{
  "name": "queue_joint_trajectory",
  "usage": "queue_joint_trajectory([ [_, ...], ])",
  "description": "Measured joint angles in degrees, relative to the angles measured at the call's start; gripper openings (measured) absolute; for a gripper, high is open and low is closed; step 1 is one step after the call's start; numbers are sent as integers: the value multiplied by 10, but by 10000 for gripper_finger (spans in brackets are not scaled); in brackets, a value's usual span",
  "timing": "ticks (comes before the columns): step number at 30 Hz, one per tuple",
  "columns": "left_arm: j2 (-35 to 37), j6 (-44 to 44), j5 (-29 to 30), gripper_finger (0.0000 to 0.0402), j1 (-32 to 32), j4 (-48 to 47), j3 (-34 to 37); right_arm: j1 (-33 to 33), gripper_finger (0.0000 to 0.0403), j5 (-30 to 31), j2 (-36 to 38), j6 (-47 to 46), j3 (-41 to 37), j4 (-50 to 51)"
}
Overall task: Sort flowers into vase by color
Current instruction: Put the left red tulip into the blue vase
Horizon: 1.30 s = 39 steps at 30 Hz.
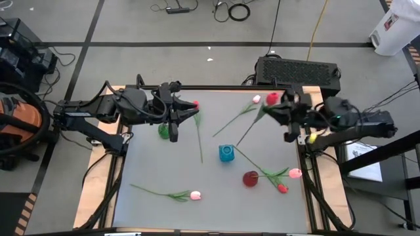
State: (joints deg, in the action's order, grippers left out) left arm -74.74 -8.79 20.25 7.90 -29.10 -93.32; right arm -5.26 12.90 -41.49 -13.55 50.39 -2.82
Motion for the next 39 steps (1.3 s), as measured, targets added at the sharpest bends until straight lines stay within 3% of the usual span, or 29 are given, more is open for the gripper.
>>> queue_joint_trajectory([
  [12,0,-14,0,91,0,-4,0,0,0,-11,-73,-11,-3,-65],
  [39,0,-13,0,91,0,-7,0,0,0,-11,-173,-3,-3,-61],
])
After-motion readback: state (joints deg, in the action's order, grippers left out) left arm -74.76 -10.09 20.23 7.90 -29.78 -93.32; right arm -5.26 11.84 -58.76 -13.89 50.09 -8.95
